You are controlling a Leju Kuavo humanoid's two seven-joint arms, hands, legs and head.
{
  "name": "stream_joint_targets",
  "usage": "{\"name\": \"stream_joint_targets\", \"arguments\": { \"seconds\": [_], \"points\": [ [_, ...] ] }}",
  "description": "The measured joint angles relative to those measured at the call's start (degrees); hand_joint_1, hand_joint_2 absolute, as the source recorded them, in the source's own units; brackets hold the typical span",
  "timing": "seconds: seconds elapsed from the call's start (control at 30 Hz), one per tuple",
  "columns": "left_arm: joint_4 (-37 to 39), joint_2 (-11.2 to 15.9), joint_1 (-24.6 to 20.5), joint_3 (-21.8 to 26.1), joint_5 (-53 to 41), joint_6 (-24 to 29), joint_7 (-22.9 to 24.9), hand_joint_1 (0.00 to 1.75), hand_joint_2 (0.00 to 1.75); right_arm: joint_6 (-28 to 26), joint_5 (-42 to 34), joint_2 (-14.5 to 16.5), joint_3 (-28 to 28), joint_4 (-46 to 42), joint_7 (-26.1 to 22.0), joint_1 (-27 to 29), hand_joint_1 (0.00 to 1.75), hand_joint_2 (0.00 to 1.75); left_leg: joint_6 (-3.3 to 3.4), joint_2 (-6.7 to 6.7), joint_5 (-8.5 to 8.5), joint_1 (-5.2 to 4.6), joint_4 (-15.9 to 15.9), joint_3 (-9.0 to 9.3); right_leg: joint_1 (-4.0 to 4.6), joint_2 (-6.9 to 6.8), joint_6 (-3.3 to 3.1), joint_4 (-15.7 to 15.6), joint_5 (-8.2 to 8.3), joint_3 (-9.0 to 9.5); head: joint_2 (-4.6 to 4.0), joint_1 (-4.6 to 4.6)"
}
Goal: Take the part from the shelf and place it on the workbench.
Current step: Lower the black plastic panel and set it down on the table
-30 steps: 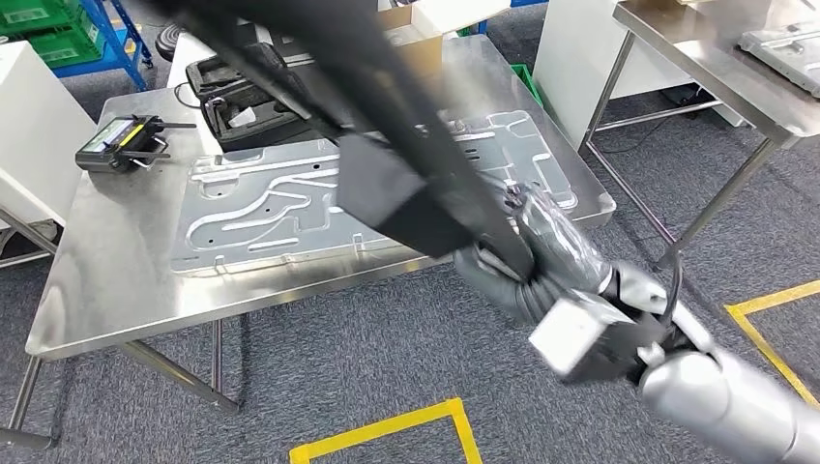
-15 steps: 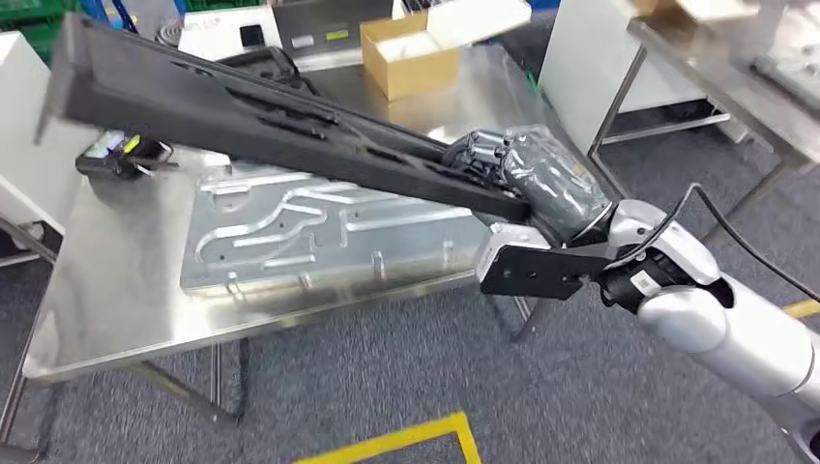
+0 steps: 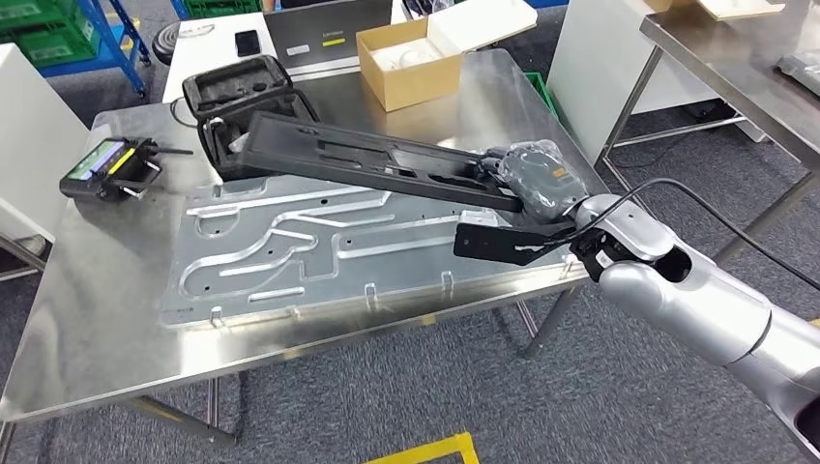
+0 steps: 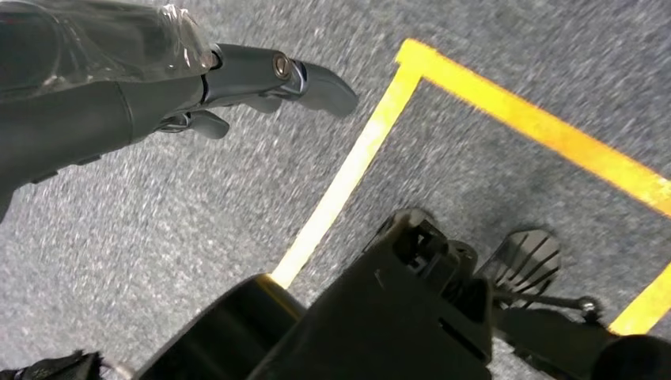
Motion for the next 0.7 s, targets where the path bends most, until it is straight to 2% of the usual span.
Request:
{"name": "stream_joint_targets", "arguments": {
  "seconds": [0.03, 0.1, 0.13, 0.17, 0.2, 0.27, 0.3, 0.33, 0.4, 0.47, 0.5, 0.53, 0.6, 0.63, 0.67, 0.7],
  "points": [
    [0.0, -0.02, -0.16, -0.09, -0.08, -0.05, 0.06, 0.0, 1.75, 0.21, 0.49, 0.02, 0.27, 0.9, -0.02, -0.09, 1.75, 1.75, -0.36, 0.1, -0.8, 0.11, 3.76, -2.35, -0.02, 0.0, -0.22, -0.02, -0.36, 0.28, 0.0, -0.01],
    [0.0, -0.07, -0.57, -0.18, -0.17, -0.14, 0.18, 0.0, 1.75, 0.84, 1.34, 0.09, 1.08, 2.75, -0.04, -0.09, 1.75, 1.75, -0.93, 0.26, -3.72, 0.24, 11.0, -7.54, 0.03, -0.01, -0.41, -0.02, -1.2, 1.04, 0.01, -0.02],
    [0.0, -0.1, -0.78, -0.19, -0.21, -0.18, 0.23, 0.0, 1.75, 1.15, 1.7, 0.14, 1.56, 3.65, -0.05, -0.04, 1.75, 1.75, -1.01, 0.31, -4.75, 0.25, 12.72, -9.3, 0.09, -0.01, -0.43, -0.02, -1.69, 1.58, 0.01, -0.02],
    [0.0, -0.14, -0.97, -0.21, -0.27, -0.23, 0.29, 0.0, 1.75, 1.41, 2.01, 0.22, 2.03, 4.51, -0.06, -0.01, 1.75, 1.75, -0.91, 0.35, -4.66, 0.21, 12.52, -10.14, 0.17, 0.01, -0.44, -0.02, -2.2, 2.23, 0.02, -0.02],
    [0.0, -0.18, -1.08, -0.24, -0.38, -0.34, 0.36, 0.0, 1.75, 1.65, 2.3, 0.33, 2.43, 5.29, -0.09, -0.01, 1.75, 1.75, -0.63, 0.37, -3.12, 0.13, 10.25, -9.99, 0.29, 0.03, -0.44, -0.03, -2.69, 2.96, 0.01, -0.02],
    [0.0, -0.2, -1.07, -0.38, -0.61, -0.61, 0.45, 0.0, 1.75, 2.15, 3.04, 0.68, 3.08, 6.76, -0.13, -0.2, 1.75, 1.75, 0.48, 0.35, 3.02, -0.26, 2.03, -8.0, 0.48, 0.11, -0.38, -0.08, -3.54, 4.32, 0.01, -0.02],
    [0.0, -0.19, -1.05, -0.49, -0.73, -0.74, 0.48, 0.0, 1.75, 2.48, 3.51, 0.93, 3.4, 7.56, -0.13, -0.34, 1.75, 1.75, 1.04, 0.38, 5.44, -0.52, -1.51, -7.08, 0.54, 0.18, -0.29, -0.21, -3.82, 4.79, 0.01, -0.01],
    [0.0, -0.19, -1.02, -0.58, -0.83, -0.83, 0.48, 0.0, 1.75, 2.84, 4.04, 1.21, 3.77, 8.41, -0.08, -0.46, 1.75, 1.75, 1.49, 0.38, 7.04, -0.78, -3.71, -6.44, 0.53, 0.24, -0.09, -0.35, -4.08, 5.05, 0.01, -0.02],
    [-0.01, -0.22, -1.09, -0.74, -1.07, -0.89, 0.45, 0.0, 1.75, 3.57, 5.24, 1.78, 4.62, 10.03, 0.0, -0.62, 1.75, 1.75, 1.91, 0.36, 7.42, -1.13, -4.78, -5.96, 0.48, 0.3, 0.48, -0.74, -4.38, 5.27, 0.02, -0.01],
    [-0.01, -0.32, -1.23, -0.97, -1.44, -0.9, 0.43, 0.0, 1.75, 4.11, 6.66, 2.24, 5.33, 11.39, 0.03, -0.78, 1.75, 1.75, 2.21, 0.24, 7.71, -0.85, -5.66, -5.17, 0.43, 0.19, 1.0, -0.45, -5.07, 5.29, 0.01, 0.04],
    [-0.01, -0.37, -1.26, -1.11, -1.66, -0.89, 0.44, 0.0, 1.75, 4.34, 7.46, 2.42, 5.62, 12.04, 0.03, -1.03, 1.31, 1.31, 2.4, 0.22, 7.78, -0.64, -6.16, -4.7, 0.44, 0.17, 1.18, 0.97, -5.91, 4.69, 0.01, 0.06],
    [-0.01, -0.42, -1.26, -1.25, -1.9, -0.89, 0.44, 0.0, 1.75, 4.59, 8.28, 2.57, 5.88, 12.69, 0.04, -1.26, 0.87, 0.87, 2.58, 0.2, 7.76, -0.46, -6.55, -4.26, 0.42, 0.15, 1.27, 3.74, -7.23, 3.31, 0.01, 0.08],
    [-0.01, -0.5, -1.23, -1.5, -2.38, -0.9, 0.45, 0.0, 1.75, 5.0, 9.57, 2.9, 6.61, 14.04, 0.05, -1.59, 0.0, 0.0, 2.89, 0.16, 7.4, -0.47, -6.63, -3.79, 0.4, 0.19, 1.5, 11.7, -9.95, -1.25, 0.02, 0.1],
    [-0.01, -0.56, -1.23, -1.63, -2.69, -0.91, 0.45, 0.0, 1.75, 5.12, 10.07, 3.13, 7.03, 14.73, 0.04, -1.59, 0.0, 0.0, 2.94, 0.12, 7.16, -0.45, -6.6, -3.57, 0.34, 0.2, 1.65, 14.69, -10.41, -3.34, 0.02, 0.1],
    [-0.01, -0.62, -1.23, -1.79, -2.99, -0.92, 0.48, 0.0, 1.75, 5.15, 10.5, 3.38, 7.45, 15.37, -0.02, -1.59, 0.0, 0.0, 2.9, 0.05, 6.88, -0.42, -6.56, -3.3, 0.24, 0.19, 1.82, 15.67, -9.73, -4.52, 0.02, 0.11],
    [-0.01, -0.68, -1.24, -1.95, -3.2, -0.9, 0.48, 0.0, 1.75, 5.15, 10.92, 3.66, 7.81, 15.95, -0.14, -1.69, 0.0, 0.0, 2.77, -0.02, 6.53, -0.36, -6.46, -2.94, 0.08, 0.16, 2.0, 14.24, -7.9, -4.48, 0.02, 0.11]
  ]
}}
